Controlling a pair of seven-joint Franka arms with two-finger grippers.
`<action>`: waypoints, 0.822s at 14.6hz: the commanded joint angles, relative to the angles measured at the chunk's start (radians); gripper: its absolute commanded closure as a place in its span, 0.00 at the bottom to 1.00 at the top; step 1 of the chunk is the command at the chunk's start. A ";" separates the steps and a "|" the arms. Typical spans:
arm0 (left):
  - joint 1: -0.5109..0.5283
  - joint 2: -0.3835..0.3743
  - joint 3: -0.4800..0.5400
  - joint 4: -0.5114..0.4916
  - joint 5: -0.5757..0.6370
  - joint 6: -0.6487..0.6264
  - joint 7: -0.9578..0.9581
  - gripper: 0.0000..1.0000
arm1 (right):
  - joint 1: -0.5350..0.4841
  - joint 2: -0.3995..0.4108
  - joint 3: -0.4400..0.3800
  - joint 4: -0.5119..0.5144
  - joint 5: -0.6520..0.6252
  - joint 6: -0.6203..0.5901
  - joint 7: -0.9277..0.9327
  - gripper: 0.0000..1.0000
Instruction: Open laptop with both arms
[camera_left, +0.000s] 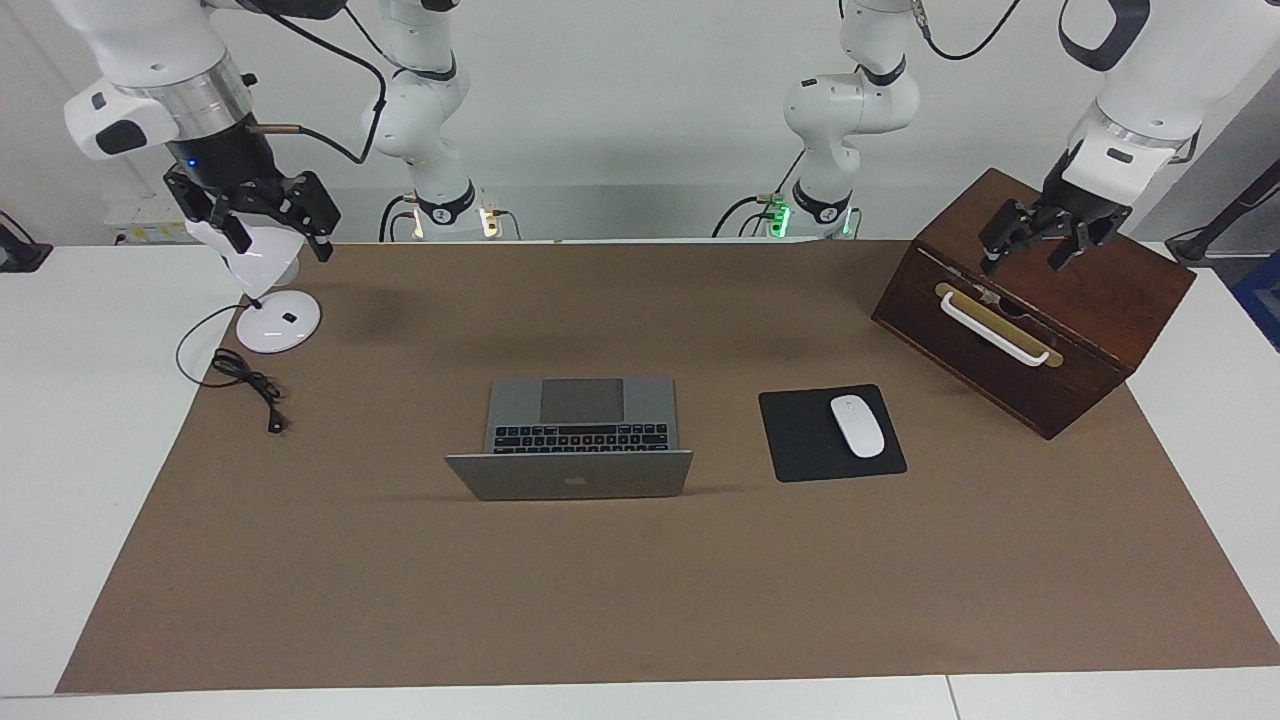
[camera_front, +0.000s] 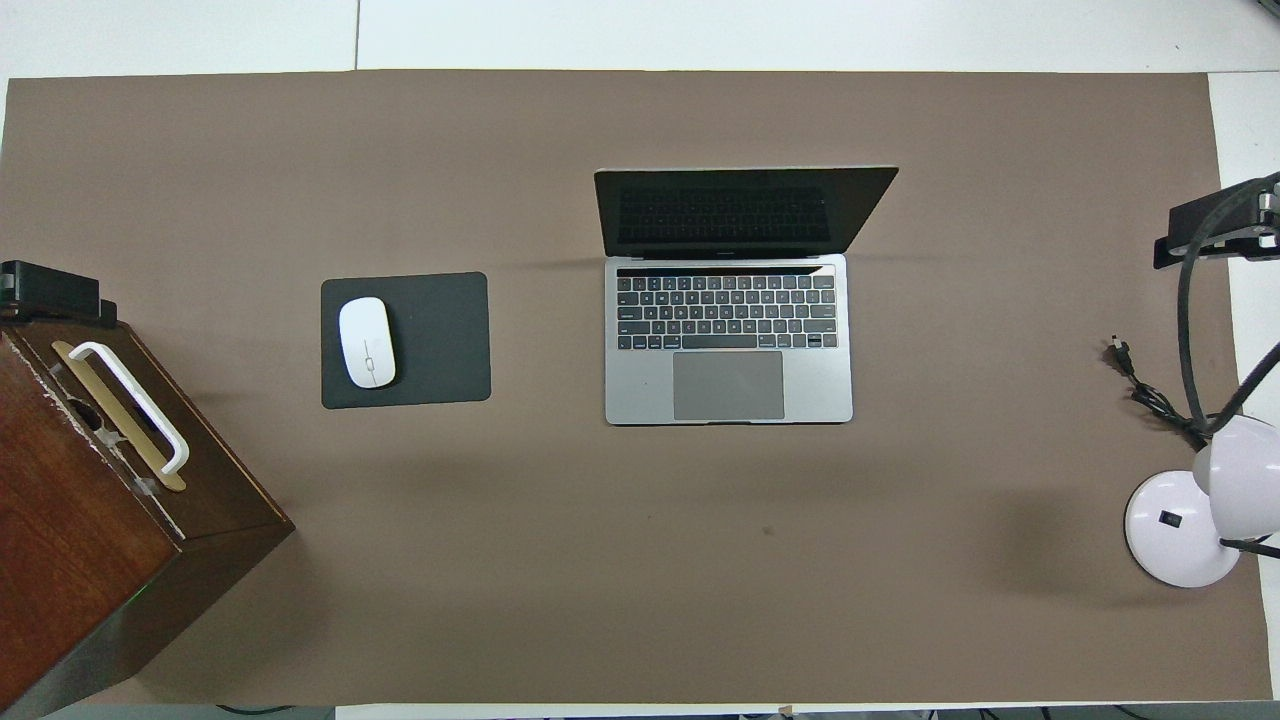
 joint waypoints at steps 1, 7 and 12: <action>0.004 -0.005 0.000 0.010 0.016 -0.019 0.002 0.00 | 0.011 -0.025 -0.009 -0.006 -0.003 0.020 -0.043 0.00; 0.004 -0.006 0.000 0.008 0.016 -0.018 0.002 0.00 | -0.275 -0.135 0.330 0.000 -0.038 0.039 -0.017 0.00; 0.004 -0.006 0.000 0.008 0.016 -0.018 -0.001 0.00 | -0.288 -0.143 0.376 0.005 -0.088 0.043 0.003 0.00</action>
